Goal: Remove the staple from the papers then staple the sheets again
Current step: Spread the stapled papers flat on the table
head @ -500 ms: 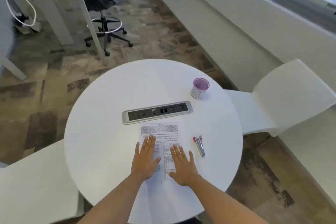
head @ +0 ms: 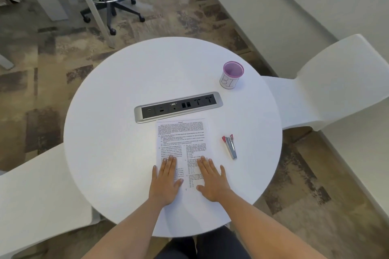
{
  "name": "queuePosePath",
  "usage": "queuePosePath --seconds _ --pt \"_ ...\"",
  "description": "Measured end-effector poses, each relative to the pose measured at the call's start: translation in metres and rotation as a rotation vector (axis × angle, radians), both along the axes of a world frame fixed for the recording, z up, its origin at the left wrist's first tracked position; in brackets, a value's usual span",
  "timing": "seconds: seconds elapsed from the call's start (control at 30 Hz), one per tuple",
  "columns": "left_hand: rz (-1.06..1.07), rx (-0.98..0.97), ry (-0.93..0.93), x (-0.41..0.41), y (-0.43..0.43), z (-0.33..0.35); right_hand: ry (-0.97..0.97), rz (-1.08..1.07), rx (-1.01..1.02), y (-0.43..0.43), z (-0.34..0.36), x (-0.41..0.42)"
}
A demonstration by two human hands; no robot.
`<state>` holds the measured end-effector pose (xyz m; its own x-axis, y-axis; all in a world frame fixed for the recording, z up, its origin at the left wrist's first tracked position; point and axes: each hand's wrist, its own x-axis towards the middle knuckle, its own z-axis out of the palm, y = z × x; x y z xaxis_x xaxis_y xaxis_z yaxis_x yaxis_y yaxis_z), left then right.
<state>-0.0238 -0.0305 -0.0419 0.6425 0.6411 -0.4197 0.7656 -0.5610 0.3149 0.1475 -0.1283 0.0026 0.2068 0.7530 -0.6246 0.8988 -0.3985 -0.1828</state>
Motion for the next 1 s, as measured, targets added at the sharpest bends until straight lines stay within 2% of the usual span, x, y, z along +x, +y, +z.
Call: queuePosePath --seconds 0.13,0.23,0.37,0.5,0.6,0.73,0.8,0.9,1.0 --pt "-0.048 -0.004 0.047 -0.005 0.007 -0.005 0.012 -0.007 -0.005 -0.001 0.001 -0.002" --pt "-0.166 0.023 0.117 -0.015 0.022 0.002 0.068 -0.014 -0.02 -0.005 0.003 -0.009" --pt "-0.282 0.126 0.036 -0.028 0.049 0.019 0.136 0.023 -0.112 -0.017 0.005 -0.035" --pt "-0.178 0.172 0.062 -0.024 0.057 0.02 0.229 0.106 -0.235 -0.021 0.008 -0.073" --pt "0.064 0.119 0.168 -0.015 0.048 0.009 0.38 0.152 -0.26 -0.016 0.013 -0.097" --pt "0.237 0.023 0.111 0.004 0.036 0.004 0.631 -0.074 -0.097 -0.004 0.023 -0.098" --pt "0.252 0.012 0.086 0.015 0.035 0.003 0.604 -0.21 0.089 0.001 0.028 -0.084" --pt "0.239 -0.021 0.035 0.036 0.037 0.01 0.427 -0.316 0.306 0.001 0.024 -0.053" --pt "0.209 -0.037 0.014 0.065 0.045 0.019 0.195 -0.316 0.31 -0.01 0.01 -0.024"
